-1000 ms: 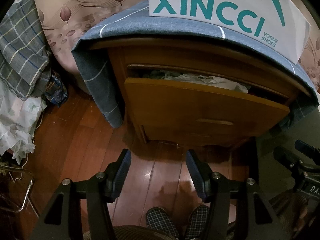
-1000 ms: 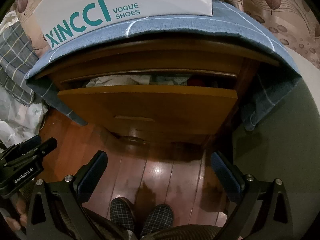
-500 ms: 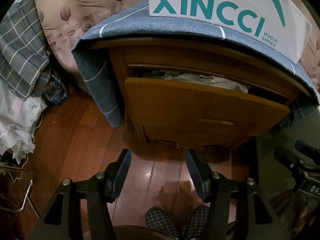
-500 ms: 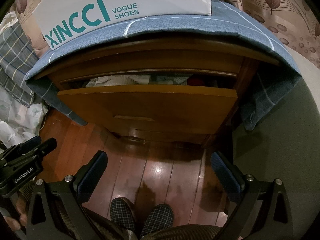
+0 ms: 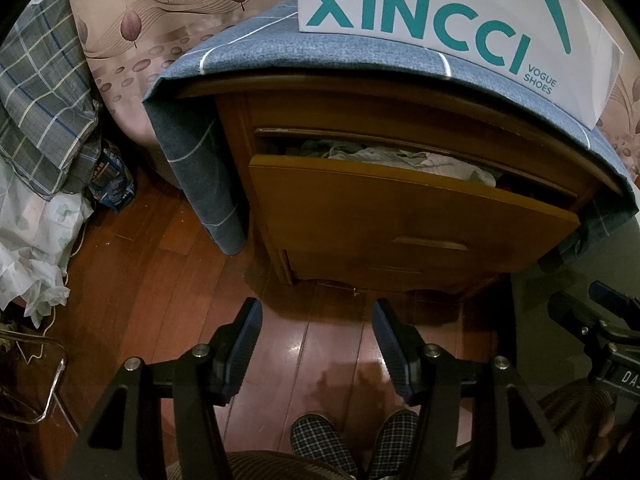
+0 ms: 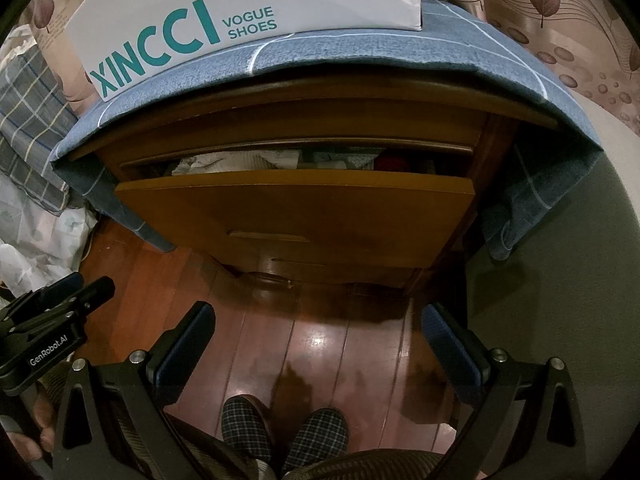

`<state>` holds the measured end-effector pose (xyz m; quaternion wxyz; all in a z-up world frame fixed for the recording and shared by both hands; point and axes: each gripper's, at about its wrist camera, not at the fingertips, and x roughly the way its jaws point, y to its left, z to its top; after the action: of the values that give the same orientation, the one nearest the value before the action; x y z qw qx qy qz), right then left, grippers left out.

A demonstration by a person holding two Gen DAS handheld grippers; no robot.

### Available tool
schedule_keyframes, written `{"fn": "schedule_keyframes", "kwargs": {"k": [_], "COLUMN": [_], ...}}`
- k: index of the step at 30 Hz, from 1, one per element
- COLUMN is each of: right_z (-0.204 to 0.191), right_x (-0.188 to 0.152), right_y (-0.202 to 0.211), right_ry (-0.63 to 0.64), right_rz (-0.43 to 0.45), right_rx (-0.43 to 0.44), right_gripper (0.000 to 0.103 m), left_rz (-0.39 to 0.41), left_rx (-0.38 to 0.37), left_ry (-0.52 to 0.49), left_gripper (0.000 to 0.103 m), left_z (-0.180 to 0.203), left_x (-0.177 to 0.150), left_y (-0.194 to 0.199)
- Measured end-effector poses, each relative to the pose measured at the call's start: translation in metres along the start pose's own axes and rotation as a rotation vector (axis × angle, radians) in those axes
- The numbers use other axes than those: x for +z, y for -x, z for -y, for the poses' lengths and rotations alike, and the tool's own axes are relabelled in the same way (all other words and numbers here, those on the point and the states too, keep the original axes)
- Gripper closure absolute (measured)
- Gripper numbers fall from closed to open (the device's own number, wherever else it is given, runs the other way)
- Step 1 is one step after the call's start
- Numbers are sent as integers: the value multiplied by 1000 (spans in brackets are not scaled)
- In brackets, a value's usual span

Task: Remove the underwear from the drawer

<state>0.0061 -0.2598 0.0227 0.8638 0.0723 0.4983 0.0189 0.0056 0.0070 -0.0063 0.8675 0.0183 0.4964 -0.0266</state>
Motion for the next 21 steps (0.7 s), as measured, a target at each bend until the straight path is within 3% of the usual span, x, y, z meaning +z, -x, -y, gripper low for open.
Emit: {"fn": "schedule_keyframes", "kwargs": {"k": [21], "right_z": [9], "right_x": [-2], "right_y": [7], "right_ry": [-37], "right_rz": [16], "right_rx": [39], "right_gripper": [1], "left_rz": [5], "left_rx": [4], "left_ry": [20], "left_gripper": [44], "left_z": [-3], "left_x": [3], "left_y": [-1]}}
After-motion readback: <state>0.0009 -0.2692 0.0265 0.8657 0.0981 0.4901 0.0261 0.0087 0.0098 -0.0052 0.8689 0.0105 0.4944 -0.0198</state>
